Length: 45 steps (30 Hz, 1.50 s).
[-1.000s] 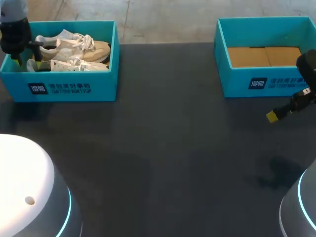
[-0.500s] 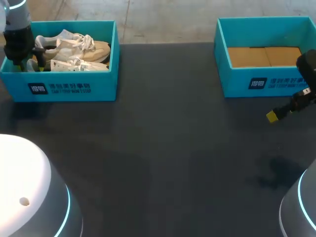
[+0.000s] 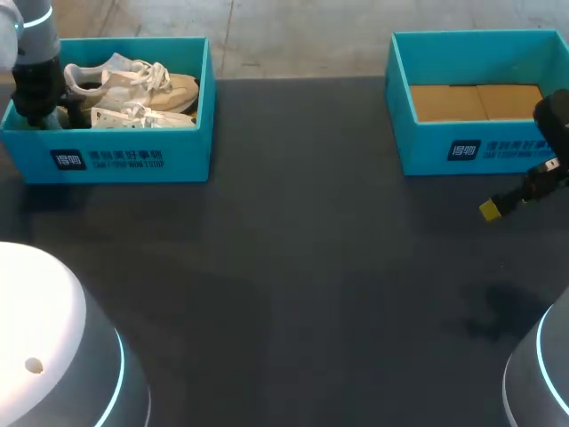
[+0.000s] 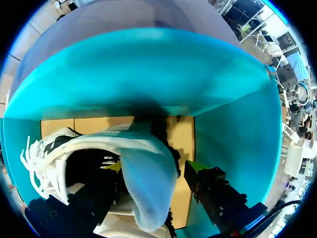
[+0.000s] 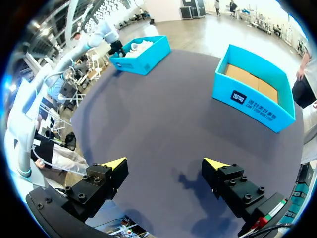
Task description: Take the shoe out of the shoebox, open the shoe tongue, remove and reinsert the insole, then place the shoe into the shoebox
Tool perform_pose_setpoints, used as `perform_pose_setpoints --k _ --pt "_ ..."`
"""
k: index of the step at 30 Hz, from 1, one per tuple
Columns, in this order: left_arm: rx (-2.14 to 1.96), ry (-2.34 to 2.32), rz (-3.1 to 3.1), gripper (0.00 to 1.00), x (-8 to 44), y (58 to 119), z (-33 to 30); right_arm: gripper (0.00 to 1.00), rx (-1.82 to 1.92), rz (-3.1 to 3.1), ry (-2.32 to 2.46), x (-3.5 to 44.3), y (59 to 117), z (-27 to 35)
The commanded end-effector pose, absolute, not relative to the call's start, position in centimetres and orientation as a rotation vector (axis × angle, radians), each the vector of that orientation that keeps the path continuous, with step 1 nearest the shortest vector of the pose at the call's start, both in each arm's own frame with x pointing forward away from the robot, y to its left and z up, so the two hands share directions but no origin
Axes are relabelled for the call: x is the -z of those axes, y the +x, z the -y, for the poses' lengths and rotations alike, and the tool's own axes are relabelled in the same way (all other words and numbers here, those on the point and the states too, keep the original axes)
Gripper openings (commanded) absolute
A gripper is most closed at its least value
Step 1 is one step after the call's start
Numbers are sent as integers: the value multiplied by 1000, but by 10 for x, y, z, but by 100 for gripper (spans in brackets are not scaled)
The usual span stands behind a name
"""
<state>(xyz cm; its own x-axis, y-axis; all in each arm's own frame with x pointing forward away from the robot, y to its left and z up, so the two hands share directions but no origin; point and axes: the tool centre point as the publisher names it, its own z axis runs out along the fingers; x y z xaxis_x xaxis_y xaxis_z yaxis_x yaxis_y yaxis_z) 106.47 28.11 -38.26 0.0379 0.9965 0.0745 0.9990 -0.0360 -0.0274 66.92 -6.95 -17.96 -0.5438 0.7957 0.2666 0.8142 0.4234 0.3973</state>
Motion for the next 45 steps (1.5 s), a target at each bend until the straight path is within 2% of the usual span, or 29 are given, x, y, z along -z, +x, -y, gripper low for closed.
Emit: perform_pose_setpoints --k 1,4,5,6,10,13,16,17,19,45 --pt "55 -2207 2118 67 389 1068 -281 100 763 2618 -1484 181 669 69" --pt "61 -2206 2111 60 391 1067 -281 100 763 2618 -1484 181 669 69" --pt "63 -2205 2110 52 392 1067 -281 100 763 2618 -1484 181 669 69" --pt "64 -2204 2108 49 393 1067 -281 100 763 2618 -1484 181 669 69" --pt "70 -2202 2102 43 394 1066 -280 100 763 2618 -1484 181 669 69" --pt "69 -2202 2100 32 394 1066 -280 100 763 2618 -1484 181 669 69" --pt "68 -2204 2098 17 393 1066 -281 100 763 2618 -1484 181 669 69" --pt "68 -2206 2096 9 392 1066 -282 100 763 2618 -1484 181 669 69" --pt "70 -2210 2091 1 390 1066 -283 100 763 2618 -1484 181 669 69" --pt "99 -2355 1950 0 314 1056 -289 100 763 2618 -1484 181 669 69"
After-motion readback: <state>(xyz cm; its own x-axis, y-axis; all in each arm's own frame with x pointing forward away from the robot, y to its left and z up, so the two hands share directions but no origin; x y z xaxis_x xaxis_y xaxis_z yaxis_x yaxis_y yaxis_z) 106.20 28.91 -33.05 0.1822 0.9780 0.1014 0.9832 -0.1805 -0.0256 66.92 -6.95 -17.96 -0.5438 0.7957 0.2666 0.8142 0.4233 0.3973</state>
